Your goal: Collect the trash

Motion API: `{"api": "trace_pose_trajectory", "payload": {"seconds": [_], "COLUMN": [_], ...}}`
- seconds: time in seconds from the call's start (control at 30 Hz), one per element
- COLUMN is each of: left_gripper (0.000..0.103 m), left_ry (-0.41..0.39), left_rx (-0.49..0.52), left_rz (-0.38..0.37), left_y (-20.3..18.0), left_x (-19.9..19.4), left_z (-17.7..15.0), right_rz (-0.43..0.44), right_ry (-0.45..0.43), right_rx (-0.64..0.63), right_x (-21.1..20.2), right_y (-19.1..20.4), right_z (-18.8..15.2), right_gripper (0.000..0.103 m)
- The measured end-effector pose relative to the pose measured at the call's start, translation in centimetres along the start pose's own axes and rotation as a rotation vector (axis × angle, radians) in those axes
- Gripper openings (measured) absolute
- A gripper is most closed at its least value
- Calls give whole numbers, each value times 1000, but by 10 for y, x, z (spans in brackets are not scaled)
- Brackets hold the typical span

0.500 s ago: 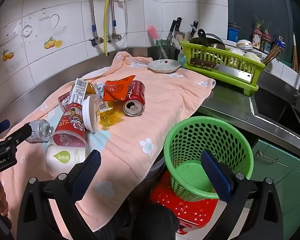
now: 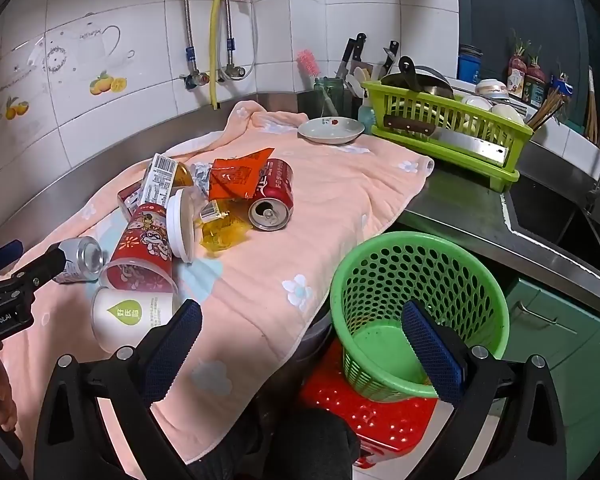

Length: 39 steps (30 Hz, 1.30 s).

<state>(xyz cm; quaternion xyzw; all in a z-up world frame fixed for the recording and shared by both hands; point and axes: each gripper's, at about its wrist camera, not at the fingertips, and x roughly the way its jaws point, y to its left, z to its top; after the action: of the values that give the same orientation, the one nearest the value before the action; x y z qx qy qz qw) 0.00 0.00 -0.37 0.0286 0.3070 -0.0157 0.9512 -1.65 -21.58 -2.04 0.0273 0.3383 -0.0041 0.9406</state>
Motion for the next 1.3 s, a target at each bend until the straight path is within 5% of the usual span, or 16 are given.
{"api": "trace_pose_trajectory", "payload": {"seconds": [1.3], "left_gripper": [98], "left_ry": [5], "left_rx": [-25], "left_rz": [8], "left_y": [10], "left_x": [3], "left_z": [1], "right_rz": [14], "right_ry": [10], "right_rx": [-10], "right_x": [3], "right_y": [9], "right_z": [-1], "right_gripper": [97]}}
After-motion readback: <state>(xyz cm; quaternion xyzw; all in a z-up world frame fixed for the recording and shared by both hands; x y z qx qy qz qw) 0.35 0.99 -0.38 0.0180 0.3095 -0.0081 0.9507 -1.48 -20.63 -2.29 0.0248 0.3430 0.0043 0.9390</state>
